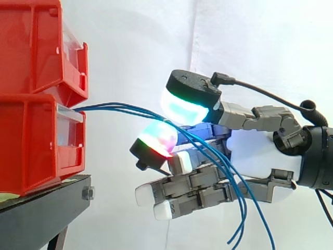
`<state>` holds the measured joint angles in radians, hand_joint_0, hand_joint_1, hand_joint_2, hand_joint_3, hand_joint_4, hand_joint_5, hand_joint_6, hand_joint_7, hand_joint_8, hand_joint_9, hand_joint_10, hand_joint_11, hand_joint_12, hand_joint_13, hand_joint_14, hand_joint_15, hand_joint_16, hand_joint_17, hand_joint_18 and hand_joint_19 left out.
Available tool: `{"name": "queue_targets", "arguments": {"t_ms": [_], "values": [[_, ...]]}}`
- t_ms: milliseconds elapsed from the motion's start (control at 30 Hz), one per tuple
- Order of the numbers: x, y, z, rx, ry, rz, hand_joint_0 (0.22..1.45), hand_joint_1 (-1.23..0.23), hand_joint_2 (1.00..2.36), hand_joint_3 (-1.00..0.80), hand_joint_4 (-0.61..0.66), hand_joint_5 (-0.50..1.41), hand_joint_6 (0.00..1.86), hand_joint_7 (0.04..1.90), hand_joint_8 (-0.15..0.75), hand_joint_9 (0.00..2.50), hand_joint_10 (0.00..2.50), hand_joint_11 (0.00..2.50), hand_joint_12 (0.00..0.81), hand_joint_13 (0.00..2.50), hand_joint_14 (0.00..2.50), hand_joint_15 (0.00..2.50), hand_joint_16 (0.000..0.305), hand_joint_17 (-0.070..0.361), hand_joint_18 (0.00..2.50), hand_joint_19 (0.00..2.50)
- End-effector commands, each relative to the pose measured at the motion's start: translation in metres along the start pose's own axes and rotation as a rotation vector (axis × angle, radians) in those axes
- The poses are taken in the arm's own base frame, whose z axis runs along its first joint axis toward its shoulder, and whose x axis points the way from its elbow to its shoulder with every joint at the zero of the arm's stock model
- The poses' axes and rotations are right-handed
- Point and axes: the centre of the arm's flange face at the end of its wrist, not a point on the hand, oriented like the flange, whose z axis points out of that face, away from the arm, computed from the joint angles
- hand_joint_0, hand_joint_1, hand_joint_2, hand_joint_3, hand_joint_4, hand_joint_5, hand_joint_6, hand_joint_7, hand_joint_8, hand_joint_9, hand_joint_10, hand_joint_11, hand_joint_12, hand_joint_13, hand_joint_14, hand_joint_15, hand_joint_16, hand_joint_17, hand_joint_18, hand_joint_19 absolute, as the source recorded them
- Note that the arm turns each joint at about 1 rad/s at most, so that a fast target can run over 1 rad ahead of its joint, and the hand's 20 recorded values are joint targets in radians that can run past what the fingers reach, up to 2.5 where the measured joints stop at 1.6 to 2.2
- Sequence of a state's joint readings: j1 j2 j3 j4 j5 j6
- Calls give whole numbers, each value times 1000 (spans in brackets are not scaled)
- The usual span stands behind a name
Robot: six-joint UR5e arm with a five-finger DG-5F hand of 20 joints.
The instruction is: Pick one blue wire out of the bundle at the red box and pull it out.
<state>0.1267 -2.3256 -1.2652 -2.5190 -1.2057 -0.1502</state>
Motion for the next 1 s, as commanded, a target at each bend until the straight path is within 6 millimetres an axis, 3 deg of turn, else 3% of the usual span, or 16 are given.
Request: {"name": "queue_targets", "arguments": {"t_ms": [0,367,633,967], "values": [[1,1,0,-1,0,1,589,-680,1015,-281,222,-133,866,1165,317,1091,22,852,389,787,15,403,60,135,605,376],[0,0,0,0,1,1,635,-890,1017,-185,143,-157,901,1236,324,1052,21,899,387,787,16,407,59,134,620,349],[0,0,0,0,1,3,663,-912,1016,-206,137,-174,907,1265,324,994,21,904,384,771,16,402,60,134,617,320],[-1,0,1,-1,-3,2,655,-927,1018,-194,231,-195,911,1178,321,909,20,896,390,730,17,407,61,136,583,328]]}}
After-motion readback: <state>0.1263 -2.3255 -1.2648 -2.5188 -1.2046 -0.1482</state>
